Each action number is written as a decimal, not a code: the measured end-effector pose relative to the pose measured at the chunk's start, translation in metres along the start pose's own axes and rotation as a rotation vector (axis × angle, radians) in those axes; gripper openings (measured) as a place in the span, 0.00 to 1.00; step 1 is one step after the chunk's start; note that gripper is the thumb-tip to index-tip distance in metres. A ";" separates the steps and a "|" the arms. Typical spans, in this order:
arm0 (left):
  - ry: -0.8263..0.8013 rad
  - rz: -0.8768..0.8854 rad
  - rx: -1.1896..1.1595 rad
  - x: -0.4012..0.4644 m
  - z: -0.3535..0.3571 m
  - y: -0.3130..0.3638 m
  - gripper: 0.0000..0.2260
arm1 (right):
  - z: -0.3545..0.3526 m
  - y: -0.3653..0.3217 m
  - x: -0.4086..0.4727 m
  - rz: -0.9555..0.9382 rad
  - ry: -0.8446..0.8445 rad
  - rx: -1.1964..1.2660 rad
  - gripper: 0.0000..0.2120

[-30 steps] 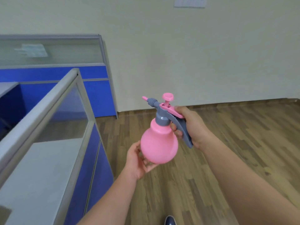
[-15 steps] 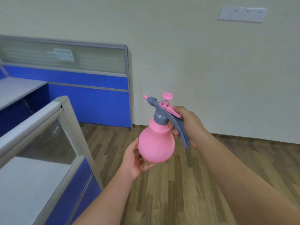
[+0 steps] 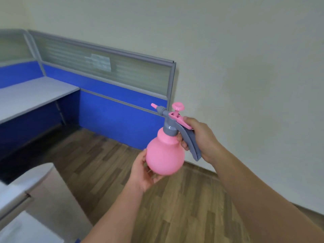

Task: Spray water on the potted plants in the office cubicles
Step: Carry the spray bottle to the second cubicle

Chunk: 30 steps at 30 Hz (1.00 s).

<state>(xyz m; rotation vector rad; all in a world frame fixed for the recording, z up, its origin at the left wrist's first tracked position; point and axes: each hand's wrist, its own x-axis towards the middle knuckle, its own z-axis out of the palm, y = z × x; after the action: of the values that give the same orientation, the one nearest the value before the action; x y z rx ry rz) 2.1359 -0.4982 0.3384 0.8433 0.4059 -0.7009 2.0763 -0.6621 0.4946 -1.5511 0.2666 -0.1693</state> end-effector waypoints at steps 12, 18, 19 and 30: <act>0.248 0.204 -0.150 0.118 -0.027 0.132 0.18 | 0.083 0.004 0.226 0.031 -0.356 -0.076 0.25; 0.400 0.344 -0.314 0.150 -0.048 0.202 0.22 | 0.159 -0.012 0.320 0.053 -0.623 -0.089 0.24; 0.425 0.375 -0.342 0.153 -0.053 0.215 0.24 | 0.174 -0.016 0.334 0.061 -0.682 -0.089 0.24; 0.660 0.626 -0.654 0.138 -0.146 0.311 0.21 | 0.371 -0.020 0.411 0.091 -1.140 -0.160 0.25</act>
<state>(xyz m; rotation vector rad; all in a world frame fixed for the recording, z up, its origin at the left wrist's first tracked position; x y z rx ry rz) 2.4444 -0.2937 0.3362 0.4997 0.8532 0.3167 2.5738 -0.4180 0.4883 -1.5580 -0.5615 0.8133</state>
